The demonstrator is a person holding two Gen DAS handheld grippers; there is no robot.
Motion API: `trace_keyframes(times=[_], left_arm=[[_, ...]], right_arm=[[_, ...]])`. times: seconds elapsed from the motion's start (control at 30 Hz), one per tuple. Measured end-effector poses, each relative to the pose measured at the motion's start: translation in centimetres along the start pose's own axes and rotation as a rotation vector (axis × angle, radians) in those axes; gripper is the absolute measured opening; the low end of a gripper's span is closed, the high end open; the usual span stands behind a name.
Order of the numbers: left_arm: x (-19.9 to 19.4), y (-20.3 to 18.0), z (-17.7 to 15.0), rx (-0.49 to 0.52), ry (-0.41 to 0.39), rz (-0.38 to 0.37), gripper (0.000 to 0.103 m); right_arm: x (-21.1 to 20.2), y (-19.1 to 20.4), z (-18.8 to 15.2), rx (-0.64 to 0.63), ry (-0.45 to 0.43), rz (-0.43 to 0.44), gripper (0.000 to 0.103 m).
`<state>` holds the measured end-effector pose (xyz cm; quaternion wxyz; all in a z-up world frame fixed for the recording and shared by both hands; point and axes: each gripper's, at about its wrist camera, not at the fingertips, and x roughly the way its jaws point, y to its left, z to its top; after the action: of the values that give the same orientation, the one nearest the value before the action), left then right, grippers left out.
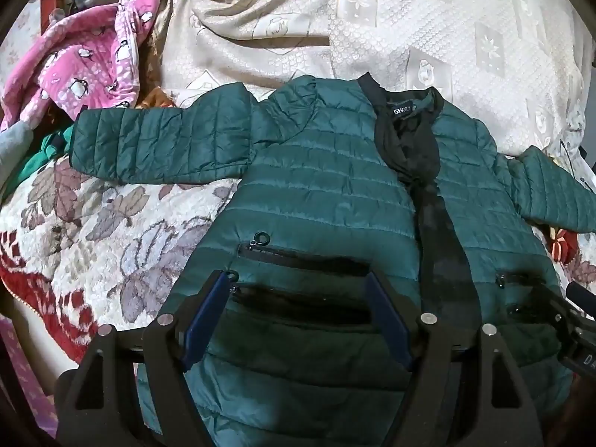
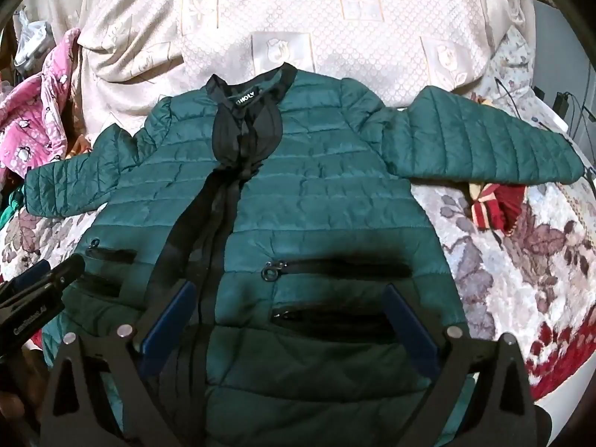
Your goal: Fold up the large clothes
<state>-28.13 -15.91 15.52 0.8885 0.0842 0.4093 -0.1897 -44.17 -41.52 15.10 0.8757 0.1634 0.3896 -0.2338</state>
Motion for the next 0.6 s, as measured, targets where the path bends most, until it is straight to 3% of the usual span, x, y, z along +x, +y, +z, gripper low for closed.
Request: trace_keyframes(times=[0.27, 0.6], left_arm=[[1.0, 0.9, -0.5, 0.019, -0.008, -0.003, 0.046], [1.0, 0.1, -0.3, 0.030, -0.031, -0.023, 0.046]], right_arm=[[0.6, -0.7, -0.8, 0.002, -0.001, 0.002, 0.102], [0.9, -0.5, 1.0, 0.012, 0.001, -0.017, 0.102]])
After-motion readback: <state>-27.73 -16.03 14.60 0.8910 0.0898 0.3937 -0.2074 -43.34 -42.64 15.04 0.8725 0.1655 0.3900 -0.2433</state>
